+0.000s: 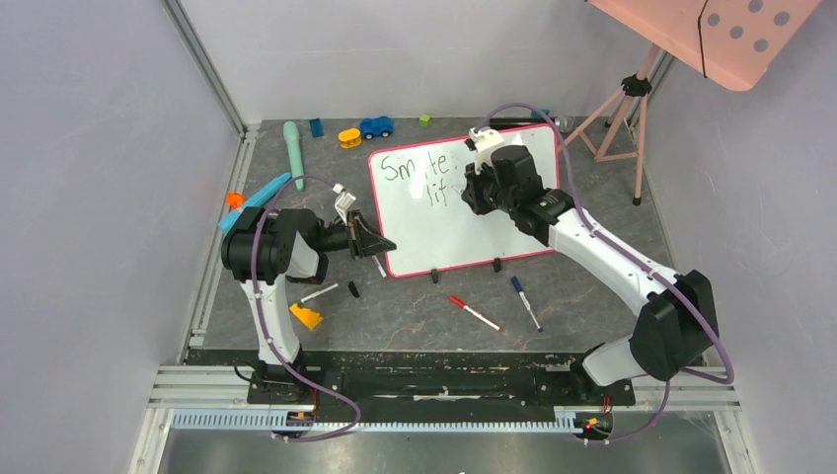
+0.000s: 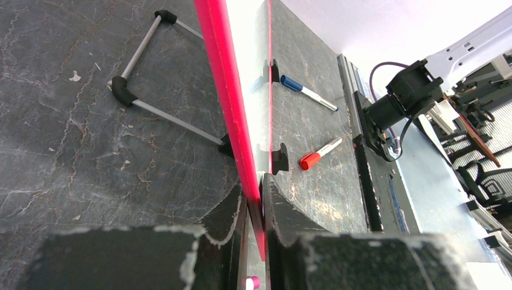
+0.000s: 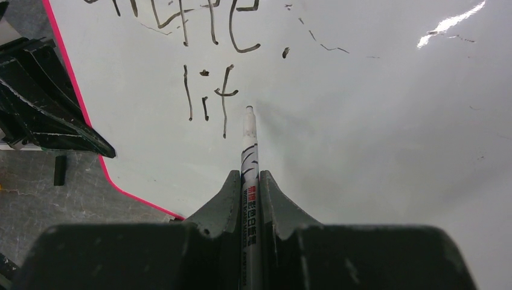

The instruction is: Write a sentence on the whiteboard

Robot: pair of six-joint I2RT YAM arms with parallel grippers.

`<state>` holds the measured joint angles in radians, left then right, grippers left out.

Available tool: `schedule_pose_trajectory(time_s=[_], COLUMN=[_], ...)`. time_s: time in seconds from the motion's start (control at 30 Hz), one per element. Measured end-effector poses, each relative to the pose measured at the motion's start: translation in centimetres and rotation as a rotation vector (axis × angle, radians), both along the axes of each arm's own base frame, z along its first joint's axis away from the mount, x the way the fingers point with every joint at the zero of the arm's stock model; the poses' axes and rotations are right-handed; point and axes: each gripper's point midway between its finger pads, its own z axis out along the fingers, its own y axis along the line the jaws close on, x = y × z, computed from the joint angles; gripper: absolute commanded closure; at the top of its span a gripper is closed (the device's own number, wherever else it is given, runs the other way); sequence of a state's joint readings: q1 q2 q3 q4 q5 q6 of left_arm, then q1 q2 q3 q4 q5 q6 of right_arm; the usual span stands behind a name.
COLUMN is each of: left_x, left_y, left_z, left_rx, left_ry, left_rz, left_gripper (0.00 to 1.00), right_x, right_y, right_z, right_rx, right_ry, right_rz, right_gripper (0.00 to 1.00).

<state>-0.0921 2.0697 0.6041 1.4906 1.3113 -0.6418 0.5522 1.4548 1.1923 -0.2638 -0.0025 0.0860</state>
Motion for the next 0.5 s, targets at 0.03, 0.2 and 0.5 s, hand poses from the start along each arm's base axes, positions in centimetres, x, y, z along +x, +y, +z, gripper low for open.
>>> schedule_pose_trajectory(time_s=[0.03, 0.2, 0.5], left_x=[0.0, 0.0, 0.0], left_y=[0.0, 0.0, 0.0], left_z=[0.01, 0.0, 0.01], left_rx=[0.0, 0.0, 0.0], left_ry=[0.0, 0.0, 0.0], left_rz=[0.0, 0.0, 0.0], left_gripper=[0.85, 0.85, 0.85], right_x=[-0.03, -0.03, 0.1], right_y=[-0.02, -0.02, 0.06], right_z=[-0.11, -0.21, -0.87], right_rx=[-0.001, -0.002, -0.011], right_ry=[0.002, 0.004, 0.017], right_rz=[0.0, 0.0, 0.0], right_gripper=[1.0, 1.0, 1.0])
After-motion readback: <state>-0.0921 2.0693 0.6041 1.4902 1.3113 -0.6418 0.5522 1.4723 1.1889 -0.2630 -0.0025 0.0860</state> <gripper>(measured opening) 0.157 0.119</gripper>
